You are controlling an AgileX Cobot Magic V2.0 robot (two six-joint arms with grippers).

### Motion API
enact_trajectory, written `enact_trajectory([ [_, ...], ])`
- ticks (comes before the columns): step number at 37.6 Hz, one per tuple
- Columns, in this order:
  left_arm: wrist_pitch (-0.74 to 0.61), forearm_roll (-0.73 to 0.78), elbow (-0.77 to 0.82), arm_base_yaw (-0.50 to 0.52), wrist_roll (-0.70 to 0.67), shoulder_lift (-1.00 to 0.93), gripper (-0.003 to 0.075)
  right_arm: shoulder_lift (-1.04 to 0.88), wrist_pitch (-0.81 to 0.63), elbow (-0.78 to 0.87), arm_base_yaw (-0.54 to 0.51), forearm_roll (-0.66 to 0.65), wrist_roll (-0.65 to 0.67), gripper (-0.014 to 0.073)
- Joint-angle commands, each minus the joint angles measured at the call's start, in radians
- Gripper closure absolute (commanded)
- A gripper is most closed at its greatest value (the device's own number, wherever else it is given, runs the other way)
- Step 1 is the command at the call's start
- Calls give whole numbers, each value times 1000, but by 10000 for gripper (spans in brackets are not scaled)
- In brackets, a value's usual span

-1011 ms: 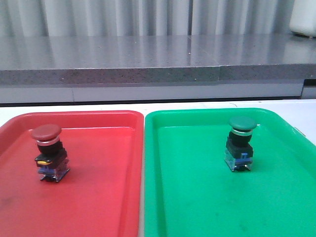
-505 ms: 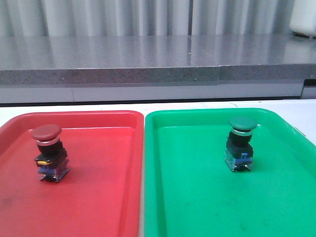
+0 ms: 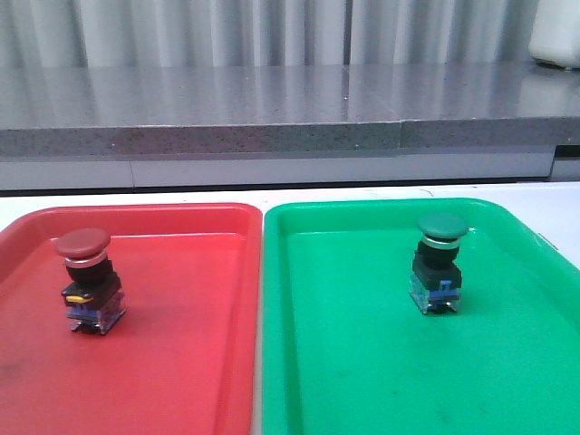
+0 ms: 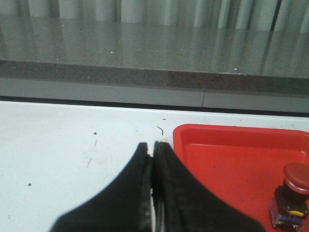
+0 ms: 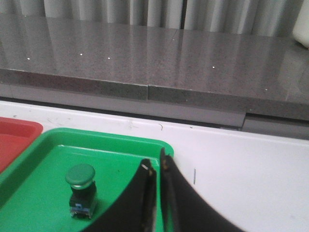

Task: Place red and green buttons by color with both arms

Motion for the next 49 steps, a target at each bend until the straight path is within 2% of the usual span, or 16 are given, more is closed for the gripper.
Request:
enact_trajectory([
  [1, -79, -8, 23, 1, -6, -16, 740, -51, -100, 46, -58, -5, -13, 547],
  [6, -79, -8, 23, 1, -6, -16, 740, -153, -100, 163, -135, 42, -13, 547],
  [11, -79, -8, 23, 1, -6, -16, 740, -238, -89, 239, -156, 42, -13, 547],
  [15, -79, -8, 23, 1, -6, -16, 740, -235, -49, 236, -156, 42, -13, 547],
  [49, -79, -8, 23, 1, -6, -16, 740, -235, -53, 236, -156, 42, -13, 547],
])
